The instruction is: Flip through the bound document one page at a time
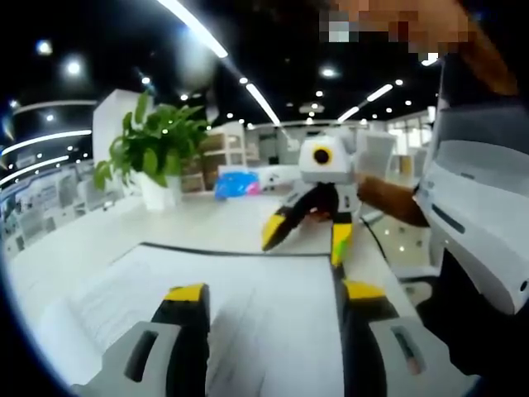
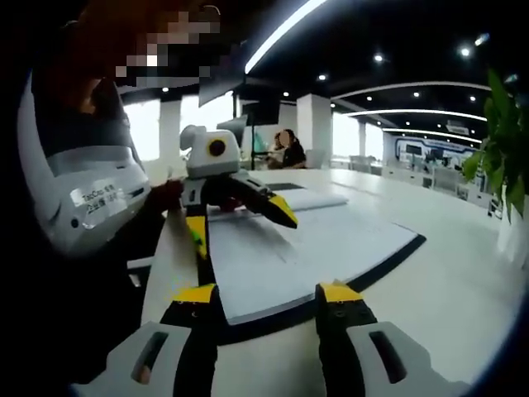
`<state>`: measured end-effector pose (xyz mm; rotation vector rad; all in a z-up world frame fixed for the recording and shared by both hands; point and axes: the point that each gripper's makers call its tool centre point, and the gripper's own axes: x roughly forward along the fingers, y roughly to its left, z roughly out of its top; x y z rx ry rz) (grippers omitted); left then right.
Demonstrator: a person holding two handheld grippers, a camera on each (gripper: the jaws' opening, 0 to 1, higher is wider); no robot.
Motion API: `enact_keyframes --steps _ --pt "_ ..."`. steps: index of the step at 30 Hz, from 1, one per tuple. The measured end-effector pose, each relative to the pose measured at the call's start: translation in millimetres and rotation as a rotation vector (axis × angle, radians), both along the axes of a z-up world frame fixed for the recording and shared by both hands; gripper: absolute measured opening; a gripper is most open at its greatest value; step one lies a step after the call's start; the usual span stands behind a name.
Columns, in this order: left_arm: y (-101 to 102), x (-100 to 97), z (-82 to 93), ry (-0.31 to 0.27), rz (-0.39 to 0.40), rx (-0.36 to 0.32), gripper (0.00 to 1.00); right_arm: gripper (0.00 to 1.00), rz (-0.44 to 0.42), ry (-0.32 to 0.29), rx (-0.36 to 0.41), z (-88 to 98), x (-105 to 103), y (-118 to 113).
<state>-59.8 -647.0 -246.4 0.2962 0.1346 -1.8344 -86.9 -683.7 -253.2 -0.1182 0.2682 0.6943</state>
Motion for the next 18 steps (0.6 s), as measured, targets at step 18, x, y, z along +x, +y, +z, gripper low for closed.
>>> enact_keyframes --steps 18 --pt "1.0 -0.3 0.0 -0.001 -0.004 -0.001 0.63 0.41 -0.004 -0.009 0.031 3.7 1.0 2.6"
